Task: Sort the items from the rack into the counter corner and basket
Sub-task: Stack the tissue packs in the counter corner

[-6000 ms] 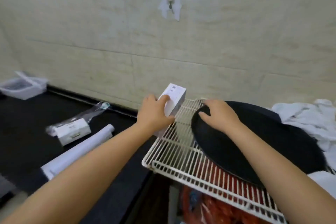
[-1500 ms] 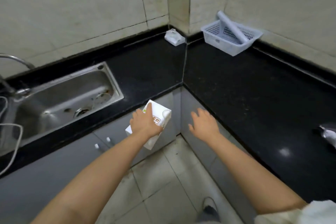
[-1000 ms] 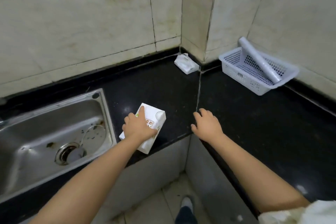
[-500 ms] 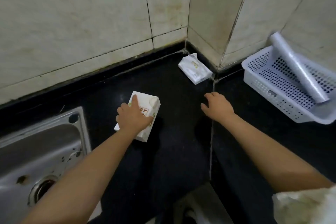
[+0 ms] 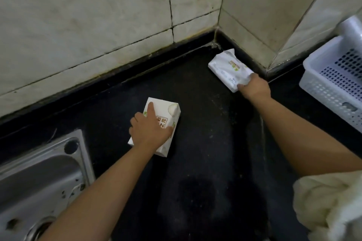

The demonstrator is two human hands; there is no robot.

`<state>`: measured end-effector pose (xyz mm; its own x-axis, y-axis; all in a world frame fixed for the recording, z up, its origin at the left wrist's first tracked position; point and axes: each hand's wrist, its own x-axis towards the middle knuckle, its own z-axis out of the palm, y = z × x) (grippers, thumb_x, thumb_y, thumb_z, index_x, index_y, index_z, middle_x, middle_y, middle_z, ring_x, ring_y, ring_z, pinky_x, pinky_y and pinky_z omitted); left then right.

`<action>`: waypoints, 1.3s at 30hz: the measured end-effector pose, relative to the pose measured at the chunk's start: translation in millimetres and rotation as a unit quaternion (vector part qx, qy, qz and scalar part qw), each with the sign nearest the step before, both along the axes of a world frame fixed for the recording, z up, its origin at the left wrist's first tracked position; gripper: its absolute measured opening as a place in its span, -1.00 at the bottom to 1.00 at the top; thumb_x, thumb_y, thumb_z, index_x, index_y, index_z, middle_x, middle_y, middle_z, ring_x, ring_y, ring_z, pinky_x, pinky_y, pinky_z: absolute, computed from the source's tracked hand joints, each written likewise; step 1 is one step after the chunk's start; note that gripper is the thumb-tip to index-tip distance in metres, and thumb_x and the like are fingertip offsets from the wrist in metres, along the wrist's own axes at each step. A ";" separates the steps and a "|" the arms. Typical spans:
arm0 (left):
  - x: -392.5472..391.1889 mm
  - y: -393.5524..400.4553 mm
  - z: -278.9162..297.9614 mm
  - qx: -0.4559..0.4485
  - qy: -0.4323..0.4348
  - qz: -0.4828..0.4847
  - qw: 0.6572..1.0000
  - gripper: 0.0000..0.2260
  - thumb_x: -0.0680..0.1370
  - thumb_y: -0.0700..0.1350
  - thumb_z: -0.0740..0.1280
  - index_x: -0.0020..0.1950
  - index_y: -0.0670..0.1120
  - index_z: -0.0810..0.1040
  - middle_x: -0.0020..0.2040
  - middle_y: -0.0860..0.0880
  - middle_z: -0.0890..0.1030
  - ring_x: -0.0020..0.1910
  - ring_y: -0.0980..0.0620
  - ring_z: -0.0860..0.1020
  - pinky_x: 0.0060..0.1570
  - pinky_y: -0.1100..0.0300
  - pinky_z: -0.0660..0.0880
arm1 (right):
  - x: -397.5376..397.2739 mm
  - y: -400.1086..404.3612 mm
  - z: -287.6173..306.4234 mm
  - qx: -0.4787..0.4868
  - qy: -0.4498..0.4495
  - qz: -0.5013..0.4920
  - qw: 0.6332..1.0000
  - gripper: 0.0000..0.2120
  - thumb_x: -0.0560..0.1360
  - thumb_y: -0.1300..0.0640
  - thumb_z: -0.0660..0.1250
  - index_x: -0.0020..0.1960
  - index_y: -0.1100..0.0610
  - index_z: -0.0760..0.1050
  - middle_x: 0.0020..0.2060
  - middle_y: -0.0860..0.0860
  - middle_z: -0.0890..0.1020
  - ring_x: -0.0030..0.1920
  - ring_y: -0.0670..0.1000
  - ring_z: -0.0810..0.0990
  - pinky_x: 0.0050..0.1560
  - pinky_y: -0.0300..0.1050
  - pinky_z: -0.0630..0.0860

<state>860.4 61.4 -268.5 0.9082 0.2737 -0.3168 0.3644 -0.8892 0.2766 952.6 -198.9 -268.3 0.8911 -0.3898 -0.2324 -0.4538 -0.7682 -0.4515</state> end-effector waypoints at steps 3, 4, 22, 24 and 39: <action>2.4 5.4 3.0 0.003 0.003 0.004 1.000 -0.19 0.40 0.16 0.37 0.50 -0.01 0.00 0.33 -0.25 0.29 0.31 -0.22 0.27 0.29 -0.08 0.28 | 7.0 -0.4 -4.1 0.009 -0.018 -0.004 1.000 -0.68 0.51 0.21 0.19 0.20 0.36 0.39 0.21 0.36 0.47 0.20 0.31 0.45 0.19 0.09 0.42; 3.5 6.5 5.3 0.002 0.002 0.007 1.000 -0.19 0.40 0.16 0.37 0.49 -0.01 0.00 0.33 -0.25 0.29 0.31 -0.23 0.27 0.29 -0.08 0.28 | 6.2 1.9 -1.7 0.013 -0.031 -0.001 0.999 -0.76 0.52 0.23 0.17 0.09 0.37 0.44 0.17 0.38 0.49 0.17 0.32 0.47 0.15 0.09 0.44; 7.2 -19.4 44.6 -0.094 -0.073 0.095 0.988 -0.19 0.36 0.11 0.43 0.48 0.00 0.06 0.31 -0.22 0.32 0.32 -0.21 0.26 0.24 -0.06 0.33 | -73.2 41.1 -9.7 0.223 0.002 0.143 0.964 -0.61 0.49 0.10 0.30 0.28 0.15 0.35 -0.13 0.03 0.55 -0.09 -0.01 0.53 -0.06 -0.18 0.42; 16.1 -38.6 49.9 -0.122 -0.087 0.083 0.985 -0.18 0.38 0.11 0.43 0.49 0.00 0.04 0.33 -0.22 0.30 0.34 -0.20 0.24 0.26 -0.04 0.31 | -77.1 19.9 -3.8 0.240 0.023 0.161 0.957 -0.53 0.49 0.12 0.30 0.36 0.12 0.27 -0.09 -0.02 0.53 -0.13 -0.08 0.52 -0.04 -0.21 0.40; 132.6 -220.9 24.0 -0.184 -0.057 0.128 0.973 -0.24 0.42 0.08 0.35 0.47 -0.02 -0.01 0.39 -0.22 0.12 0.36 -0.22 0.13 0.30 -0.08 0.23 | -71.4 -108.7 10.7 -0.087 -0.044 0.195 0.976 -0.56 0.52 0.07 0.23 0.34 0.21 0.32 0.33 0.16 0.40 0.32 0.15 0.35 0.30 0.04 0.37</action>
